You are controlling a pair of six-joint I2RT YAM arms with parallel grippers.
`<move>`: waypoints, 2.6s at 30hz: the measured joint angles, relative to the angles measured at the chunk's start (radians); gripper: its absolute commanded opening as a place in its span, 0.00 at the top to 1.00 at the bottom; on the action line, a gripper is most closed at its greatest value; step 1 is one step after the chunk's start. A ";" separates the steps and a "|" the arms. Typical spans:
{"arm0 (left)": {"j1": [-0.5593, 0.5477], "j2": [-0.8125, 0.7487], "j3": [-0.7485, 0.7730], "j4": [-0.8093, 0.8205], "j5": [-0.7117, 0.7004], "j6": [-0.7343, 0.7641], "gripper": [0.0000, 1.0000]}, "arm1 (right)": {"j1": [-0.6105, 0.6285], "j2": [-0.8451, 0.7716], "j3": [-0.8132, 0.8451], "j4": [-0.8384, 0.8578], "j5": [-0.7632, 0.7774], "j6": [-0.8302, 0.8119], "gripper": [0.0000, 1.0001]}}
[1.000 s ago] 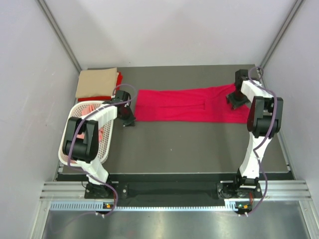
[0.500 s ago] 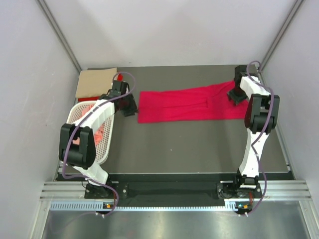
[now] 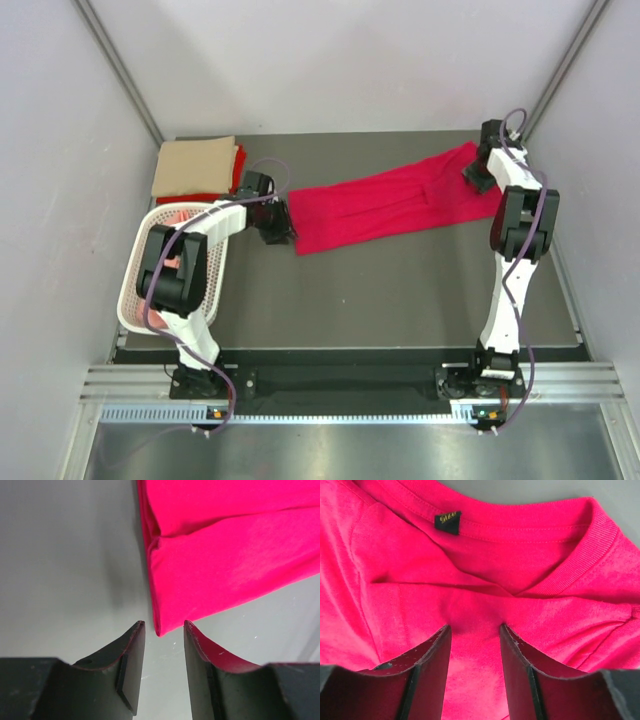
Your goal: Fold and stack the t-shirts
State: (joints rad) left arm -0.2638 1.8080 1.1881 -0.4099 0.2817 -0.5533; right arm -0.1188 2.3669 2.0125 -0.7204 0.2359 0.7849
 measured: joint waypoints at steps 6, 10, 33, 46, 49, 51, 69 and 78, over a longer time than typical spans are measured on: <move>-0.032 0.044 -0.022 0.027 0.006 -0.002 0.58 | -0.009 0.009 0.000 0.074 -0.036 -0.045 0.55; -0.047 0.062 -0.025 0.059 0.016 -0.014 0.61 | -0.009 0.012 0.000 0.106 -0.050 -0.058 0.55; -0.125 0.061 -0.040 0.100 -0.102 -0.066 1.00 | -0.011 0.003 -0.037 0.204 -0.126 -0.208 0.52; -0.172 0.006 -0.118 0.122 -0.118 -0.116 1.00 | -0.011 -0.167 -0.182 0.121 -0.186 -0.247 0.38; -0.187 -0.017 -0.150 0.128 -0.118 -0.126 1.00 | -0.011 -0.246 -0.231 0.115 -0.192 -0.247 0.36; -0.197 -0.035 -0.174 0.133 -0.119 -0.132 1.00 | -0.011 -0.302 -0.268 0.113 -0.197 -0.246 0.34; -0.292 -0.217 -0.345 0.061 -0.117 -0.214 0.59 | -0.011 -0.519 -0.544 0.098 -0.241 -0.205 0.30; -0.173 -0.221 -0.107 -0.098 -0.124 -0.096 0.57 | -0.018 -0.556 -0.579 0.111 -0.241 -0.198 0.30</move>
State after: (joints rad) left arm -0.4366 1.5871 1.0813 -0.5083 0.1577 -0.6495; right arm -0.1368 1.8107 1.4330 -0.6094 -0.0055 0.5873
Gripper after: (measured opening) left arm 0.425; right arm 0.702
